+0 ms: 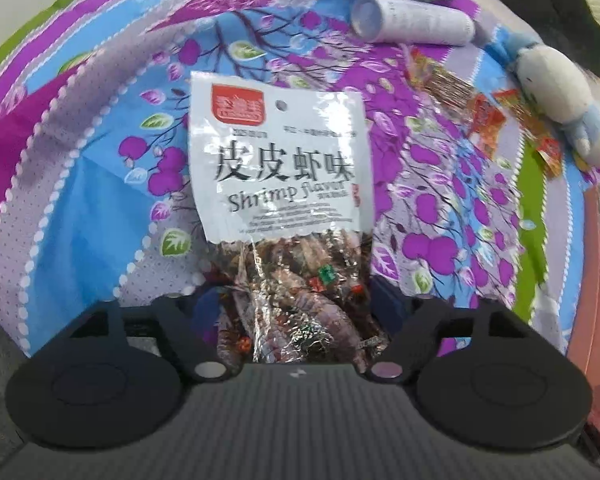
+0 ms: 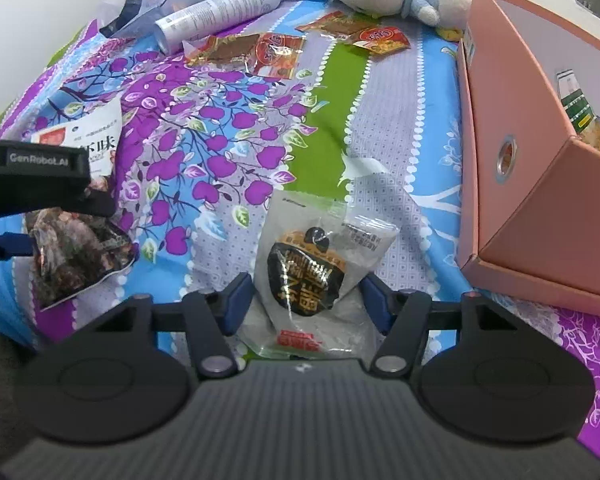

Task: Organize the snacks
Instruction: 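Carry the Shrimp flavor bag and clear snack bag over the pink box with both grippers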

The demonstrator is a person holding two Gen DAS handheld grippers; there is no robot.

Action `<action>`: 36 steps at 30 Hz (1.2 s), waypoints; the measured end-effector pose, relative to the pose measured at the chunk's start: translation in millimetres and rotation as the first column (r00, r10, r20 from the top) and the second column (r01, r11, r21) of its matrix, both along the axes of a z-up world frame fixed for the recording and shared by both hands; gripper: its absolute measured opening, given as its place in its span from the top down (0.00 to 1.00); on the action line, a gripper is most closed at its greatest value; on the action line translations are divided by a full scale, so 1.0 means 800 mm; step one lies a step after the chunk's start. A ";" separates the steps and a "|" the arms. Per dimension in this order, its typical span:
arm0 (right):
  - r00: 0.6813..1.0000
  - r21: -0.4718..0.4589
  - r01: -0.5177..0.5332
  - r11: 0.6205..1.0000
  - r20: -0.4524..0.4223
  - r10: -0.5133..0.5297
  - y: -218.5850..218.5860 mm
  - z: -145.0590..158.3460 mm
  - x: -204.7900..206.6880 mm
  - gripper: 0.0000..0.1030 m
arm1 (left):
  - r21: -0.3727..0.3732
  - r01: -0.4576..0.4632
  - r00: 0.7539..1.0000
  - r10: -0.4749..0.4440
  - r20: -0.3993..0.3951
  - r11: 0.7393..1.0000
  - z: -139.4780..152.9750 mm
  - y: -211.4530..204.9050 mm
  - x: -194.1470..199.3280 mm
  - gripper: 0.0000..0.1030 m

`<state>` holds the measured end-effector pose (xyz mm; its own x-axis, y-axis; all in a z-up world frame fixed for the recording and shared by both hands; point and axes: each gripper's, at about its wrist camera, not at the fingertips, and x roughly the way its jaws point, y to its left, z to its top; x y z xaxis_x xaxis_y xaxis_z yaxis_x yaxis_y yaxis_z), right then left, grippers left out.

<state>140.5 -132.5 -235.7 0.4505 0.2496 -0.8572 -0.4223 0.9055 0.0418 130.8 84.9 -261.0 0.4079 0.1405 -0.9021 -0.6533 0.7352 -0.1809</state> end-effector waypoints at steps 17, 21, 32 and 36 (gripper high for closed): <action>0.996 0.036 0.055 0.998 0.063 -0.057 -0.020 0.046 -0.030 0.40 | -0.122 0.121 0.989 -0.110 0.097 0.985 0.024 -0.010 -0.019 0.59; 0.994 0.048 0.070 0.996 0.078 -0.073 -0.026 0.060 -0.037 0.40 | -0.145 0.138 0.986 -0.121 0.117 0.980 0.028 -0.012 -0.026 0.64; 0.988 0.074 0.094 0.993 0.116 -0.102 -0.038 0.089 -0.053 0.40 | -0.203 0.171 0.975 -0.136 0.177 0.964 0.044 -0.011 -0.036 0.94; 0.988 0.076 0.096 0.992 0.117 -0.104 -0.040 0.092 -0.055 0.40 | -0.224 0.169 0.970 -0.122 0.209 0.960 0.049 -0.009 -0.041 0.96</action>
<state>96.4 -164.7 -162.2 0.5753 0.2555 -0.7770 -0.3353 0.9401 0.0608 97.8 77.7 -221.9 0.5760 -0.1430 -0.8049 -0.4785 0.7393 -0.4738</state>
